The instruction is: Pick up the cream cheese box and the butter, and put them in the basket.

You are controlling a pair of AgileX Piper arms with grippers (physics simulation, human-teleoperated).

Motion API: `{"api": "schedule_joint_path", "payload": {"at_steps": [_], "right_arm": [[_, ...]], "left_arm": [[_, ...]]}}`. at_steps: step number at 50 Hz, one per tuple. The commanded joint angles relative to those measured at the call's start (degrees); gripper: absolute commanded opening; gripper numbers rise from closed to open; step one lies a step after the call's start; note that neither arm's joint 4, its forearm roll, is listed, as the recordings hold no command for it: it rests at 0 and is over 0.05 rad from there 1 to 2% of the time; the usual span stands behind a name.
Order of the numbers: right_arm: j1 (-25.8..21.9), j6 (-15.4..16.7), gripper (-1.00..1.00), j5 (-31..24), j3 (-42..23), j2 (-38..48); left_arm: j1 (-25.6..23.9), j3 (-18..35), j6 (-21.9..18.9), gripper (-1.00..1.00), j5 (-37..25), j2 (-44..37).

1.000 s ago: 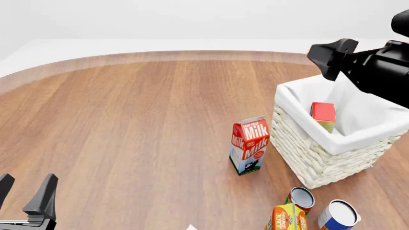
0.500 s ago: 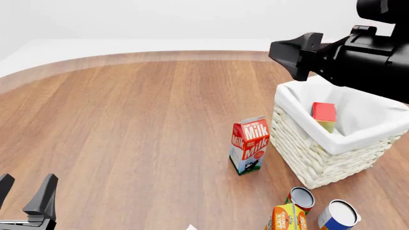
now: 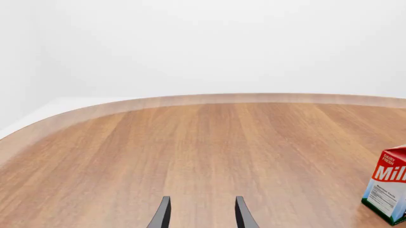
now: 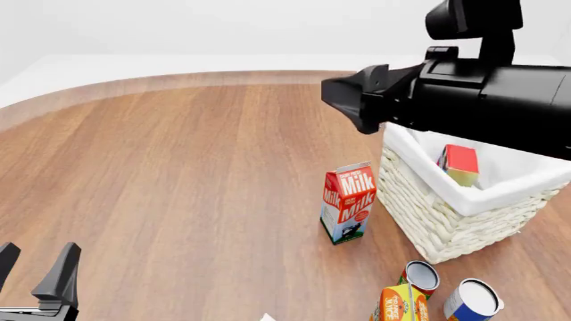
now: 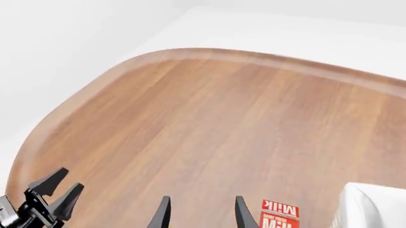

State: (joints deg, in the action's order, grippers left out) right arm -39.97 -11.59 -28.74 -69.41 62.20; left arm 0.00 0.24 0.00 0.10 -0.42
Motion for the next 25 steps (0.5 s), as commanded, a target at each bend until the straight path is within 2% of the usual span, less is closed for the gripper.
{"api": "schedule_joint_path", "payload": {"at_steps": [1,25], "right_arm": [[-3.0,1.4,1.0,-1.3,-0.7,0.8],[-4.9,0.3,1.0,1.9,4.6,2.7]], "left_arm": [[0.0,0.0,0.0,1.0,0.0,0.0],[0.0,0.0,0.0,1.0,0.0,0.0]]}}
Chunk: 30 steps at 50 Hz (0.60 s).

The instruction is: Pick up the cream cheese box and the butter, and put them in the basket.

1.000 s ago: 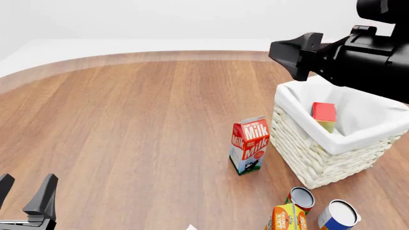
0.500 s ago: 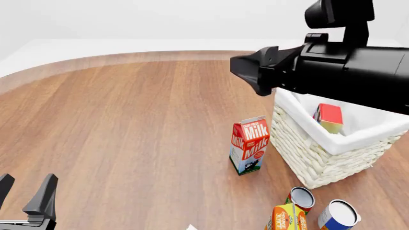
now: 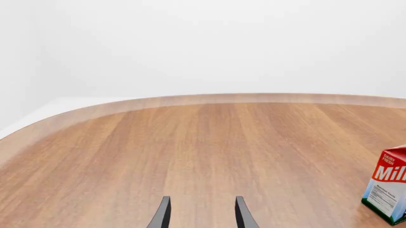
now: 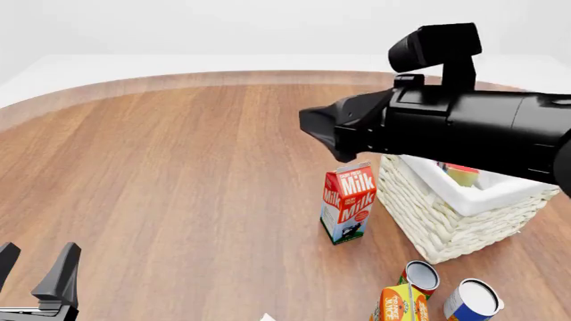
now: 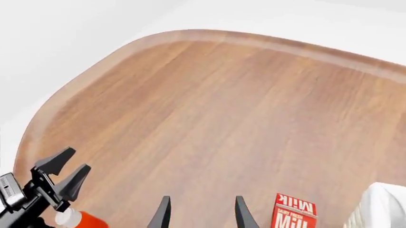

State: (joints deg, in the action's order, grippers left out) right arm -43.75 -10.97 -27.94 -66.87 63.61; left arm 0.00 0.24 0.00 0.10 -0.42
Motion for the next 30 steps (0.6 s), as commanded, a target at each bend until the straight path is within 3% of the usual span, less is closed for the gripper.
{"api": "schedule_joint_path", "payload": {"at_steps": [1,8,30], "right_arm": [[-1.2,-0.2,1.0,-0.1,0.7,1.7],[-2.4,-0.1,1.0,1.3,3.2,2.4],[-4.4,0.5,1.0,-0.1,2.7,4.6]], "left_arm": [[0.0,0.0,0.0,1.0,0.0,0.0],[0.0,0.0,0.0,1.0,0.0,0.0],[0.0,0.0,0.0,1.0,0.0,0.0]]}}
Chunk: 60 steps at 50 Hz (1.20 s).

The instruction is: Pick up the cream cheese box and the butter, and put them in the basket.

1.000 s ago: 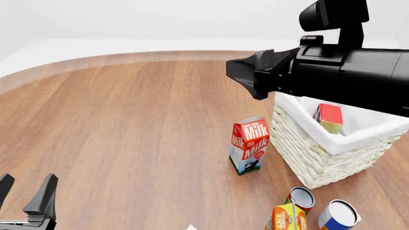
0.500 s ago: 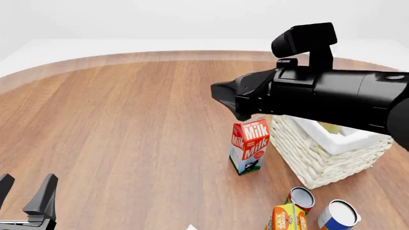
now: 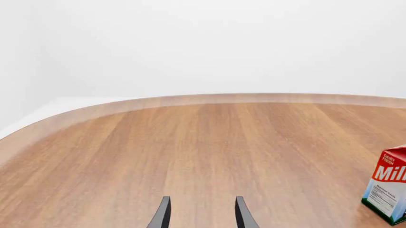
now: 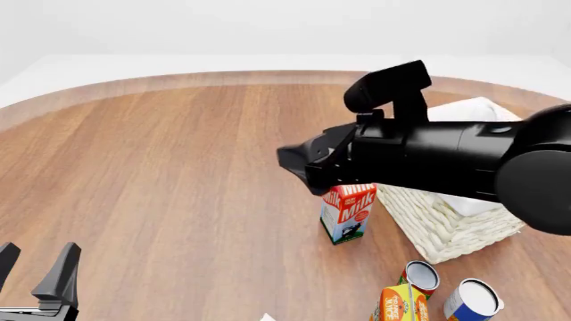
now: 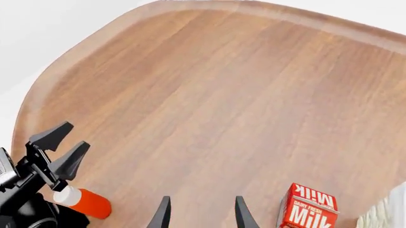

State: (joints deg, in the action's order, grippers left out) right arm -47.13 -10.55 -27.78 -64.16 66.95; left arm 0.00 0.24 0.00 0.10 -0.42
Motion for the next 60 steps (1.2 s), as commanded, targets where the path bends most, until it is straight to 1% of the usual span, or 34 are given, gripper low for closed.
{"api": "schedule_joint_path", "payload": {"at_steps": [1,5,6,8,12,21,25,35,36,46,60], "right_arm": [[-1.1,0.1,1.0,-0.3,0.0,1.4],[-1.4,0.9,1.0,-0.7,-0.2,2.6],[-1.8,1.7,1.0,-1.7,-0.8,3.6],[-1.7,2.0,1.0,-2.0,-1.1,3.6],[-3.0,2.3,1.0,-2.8,-2.4,4.7],[-5.0,2.6,1.0,-3.1,-2.6,7.3],[-6.1,2.2,1.0,-2.9,-3.0,8.3],[-8.6,0.5,1.0,-0.6,-1.1,10.7],[-9.5,0.3,1.0,-0.3,-1.1,11.3],[-11.6,-0.7,1.0,0.1,-0.3,13.5],[-12.3,-1.6,1.0,0.7,0.5,14.1]], "left_arm": [[0.0,0.0,0.0,1.0,0.0,0.0],[0.0,0.0,0.0,1.0,0.0,0.0],[0.0,0.0,0.0,1.0,0.0,0.0],[0.0,0.0,0.0,1.0,0.0,0.0],[0.0,0.0,0.0,1.0,0.0,0.0],[0.0,0.0,0.0,1.0,0.0,0.0],[0.0,0.0,0.0,1.0,0.0,0.0],[0.0,0.0,0.0,1.0,0.0,0.0],[0.0,0.0,0.0,1.0,0.0,0.0],[0.0,0.0,0.0,1.0,0.0,0.0],[0.0,0.0,0.0,1.0,0.0,0.0]]}}
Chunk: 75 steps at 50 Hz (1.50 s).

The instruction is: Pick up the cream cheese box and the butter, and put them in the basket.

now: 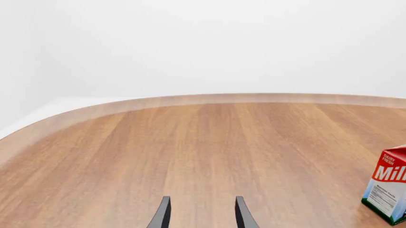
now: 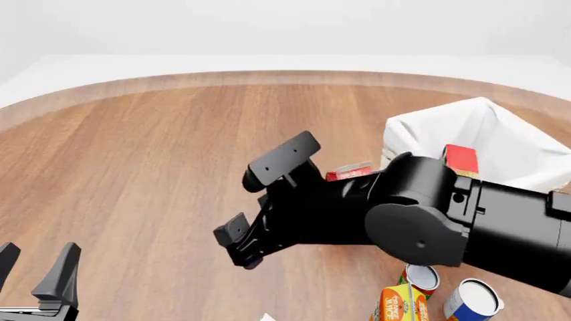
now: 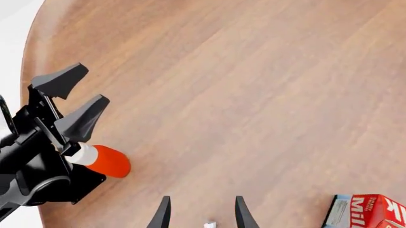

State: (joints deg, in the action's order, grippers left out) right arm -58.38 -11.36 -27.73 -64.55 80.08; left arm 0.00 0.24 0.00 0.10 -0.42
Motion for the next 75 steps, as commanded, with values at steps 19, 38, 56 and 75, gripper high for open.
{"api": "schedule_joint_path", "payload": {"at_steps": [19,38,56,75], "right_arm": [[-0.9,-1.5,1.0,0.8,2.7,1.3],[-1.3,-2.3,1.0,4.3,5.2,5.6],[-2.2,-4.7,1.0,6.9,7.6,7.7],[-1.9,-4.3,1.0,6.1,7.7,7.6]], "left_arm": [[0.0,0.0,0.0,1.0,0.0,0.0],[0.0,0.0,0.0,1.0,0.0,0.0],[0.0,0.0,0.0,1.0,0.0,0.0],[0.0,0.0,0.0,1.0,0.0,0.0]]}}
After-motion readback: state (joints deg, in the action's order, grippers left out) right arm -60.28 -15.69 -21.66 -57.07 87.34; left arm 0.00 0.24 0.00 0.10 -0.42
